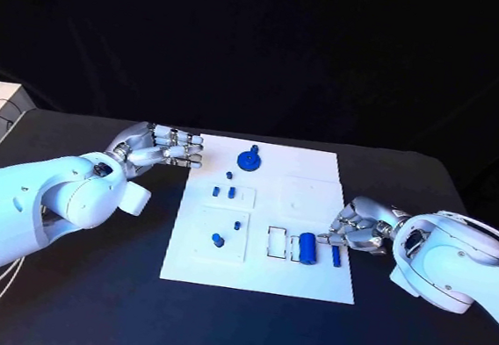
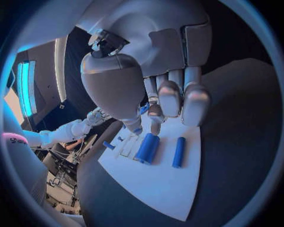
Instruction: Assemble the parts on the task board
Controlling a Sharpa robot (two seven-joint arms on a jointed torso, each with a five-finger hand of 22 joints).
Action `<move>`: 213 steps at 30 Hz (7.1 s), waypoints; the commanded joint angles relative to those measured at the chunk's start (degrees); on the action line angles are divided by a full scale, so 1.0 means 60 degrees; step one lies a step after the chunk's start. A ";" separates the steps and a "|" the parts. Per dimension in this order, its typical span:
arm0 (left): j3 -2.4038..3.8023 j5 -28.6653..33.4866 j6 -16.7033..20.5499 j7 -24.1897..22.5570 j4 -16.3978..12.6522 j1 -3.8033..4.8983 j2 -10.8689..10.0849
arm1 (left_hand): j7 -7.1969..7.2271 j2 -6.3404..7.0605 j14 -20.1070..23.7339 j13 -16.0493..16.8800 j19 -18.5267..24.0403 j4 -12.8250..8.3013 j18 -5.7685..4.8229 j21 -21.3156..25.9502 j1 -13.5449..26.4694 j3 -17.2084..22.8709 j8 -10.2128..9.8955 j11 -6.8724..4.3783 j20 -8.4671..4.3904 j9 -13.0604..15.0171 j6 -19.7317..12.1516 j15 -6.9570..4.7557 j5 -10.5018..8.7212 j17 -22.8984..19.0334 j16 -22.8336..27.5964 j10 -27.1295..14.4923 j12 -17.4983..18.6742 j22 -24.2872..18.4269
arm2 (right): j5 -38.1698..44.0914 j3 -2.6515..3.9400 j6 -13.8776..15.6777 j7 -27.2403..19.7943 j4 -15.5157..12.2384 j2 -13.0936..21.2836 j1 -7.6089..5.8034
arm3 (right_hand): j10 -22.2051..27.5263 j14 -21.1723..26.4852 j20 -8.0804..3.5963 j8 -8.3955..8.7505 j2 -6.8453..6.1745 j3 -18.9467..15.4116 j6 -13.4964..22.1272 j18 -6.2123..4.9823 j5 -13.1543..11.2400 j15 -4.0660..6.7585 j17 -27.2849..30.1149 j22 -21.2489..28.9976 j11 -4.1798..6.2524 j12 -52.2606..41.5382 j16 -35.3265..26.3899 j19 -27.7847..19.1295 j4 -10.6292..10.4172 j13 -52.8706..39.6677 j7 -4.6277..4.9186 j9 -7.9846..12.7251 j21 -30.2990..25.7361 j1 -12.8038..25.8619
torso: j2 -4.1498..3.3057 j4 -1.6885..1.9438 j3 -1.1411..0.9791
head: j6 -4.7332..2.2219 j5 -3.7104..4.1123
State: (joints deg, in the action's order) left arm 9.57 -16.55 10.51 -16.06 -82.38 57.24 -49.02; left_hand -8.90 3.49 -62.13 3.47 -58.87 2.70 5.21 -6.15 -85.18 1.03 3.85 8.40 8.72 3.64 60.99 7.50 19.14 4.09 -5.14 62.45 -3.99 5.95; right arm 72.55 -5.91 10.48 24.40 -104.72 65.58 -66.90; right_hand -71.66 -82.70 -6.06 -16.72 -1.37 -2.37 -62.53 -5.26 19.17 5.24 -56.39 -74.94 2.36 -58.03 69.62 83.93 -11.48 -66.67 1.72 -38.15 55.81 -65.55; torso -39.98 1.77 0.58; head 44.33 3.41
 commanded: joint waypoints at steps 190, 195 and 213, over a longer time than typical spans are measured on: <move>0.0009 0.0071 -0.0258 0.0191 -0.0188 -0.0070 -0.0256 | -0.0120 -0.0121 0.0170 -0.0009 -0.0023 0.0424 0.0055 -0.0013 0.0018 -0.0269 -0.0037 0.0023 0.0072 -0.0003 -0.0192 0.0048 0.0031 -0.0006 -0.0109 -0.0109 0.0035 -0.0179 | -0.0856 -0.0175 0.0593 0.1841 0.0696 -0.2424 0.0158 | -0.0177 -0.0077 -0.0118 0.0202 -0.0529 -0.0650 -0.0071 0.0178 -0.0293 0.0127 -0.0428 -0.1297 0.0070 0.0386 0.0039 0.0581 -0.0488 -0.0584 -0.0156 -0.2274 0.0476 0.1216 | -0.0011 0.0002 0.0013 | 0.0232 -0.0281; 0.0009 0.0071 -0.0263 0.0196 -0.0188 -0.0070 -0.0262 | -0.0122 -0.0118 0.0175 -0.0008 -0.0019 0.0424 0.0054 -0.0010 0.0017 -0.0272 -0.0031 0.0027 0.0075 -0.0001 -0.0196 0.0051 0.0030 -0.0007 -0.0108 -0.0116 0.0032 -0.0182 | -0.0795 -0.0175 0.0630 0.1831 0.0645 -0.2380 0.0160 | -0.0191 -0.0078 -0.0119 0.0199 -0.0540 -0.0643 -0.0078 0.0179 -0.0301 0.0129 -0.0437 -0.1301 0.0074 0.0364 0.0046 0.0586 -0.0510 -0.0596 -0.0159 -0.2274 0.0491 0.1227 | -0.0009 0.0002 0.0014 | 0.0258 -0.0288; 0.0009 0.0071 -0.0246 0.0191 -0.0183 -0.0070 -0.0265 | -0.0128 -0.0118 0.0185 -0.0008 -0.0012 0.0425 0.0054 -0.0006 0.0018 -0.0281 -0.0032 0.0031 0.0081 -0.0001 -0.0202 0.0055 0.0030 -0.0007 -0.0108 -0.0129 0.0033 -0.0189 | -0.0752 -0.0173 0.0861 0.1719 0.0402 -0.2256 0.0194 | -0.0238 -0.0081 -0.0130 0.0173 -0.0602 -0.0613 -0.0112 0.0184 -0.0345 0.0141 -0.0452 -0.1307 0.0090 0.0306 0.0065 0.0595 -0.0682 -0.0633 -0.0178 -0.2285 0.0522 0.1347 | -0.0007 -0.0004 0.0017 | 0.0247 -0.0312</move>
State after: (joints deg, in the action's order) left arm 9.58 -16.36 9.91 -14.64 -83.33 56.85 -50.63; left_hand -9.69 3.11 -61.32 3.48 -58.86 4.83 5.21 -6.15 -84.80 -0.62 3.85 8.60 8.72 3.64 60.20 7.89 19.14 4.09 -5.53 62.25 -3.99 4.87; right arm 67.34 -6.96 15.01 35.32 -102.18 52.01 -65.79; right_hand -72.66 -83.11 -6.62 -15.61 -4.77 -6.07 -62.91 -5.21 17.29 5.64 -59.01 -74.91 2.76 -55.89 70.05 84.09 -15.35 -70.42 0.74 -51.81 58.68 -57.70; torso -40.02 1.74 0.65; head 45.82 1.57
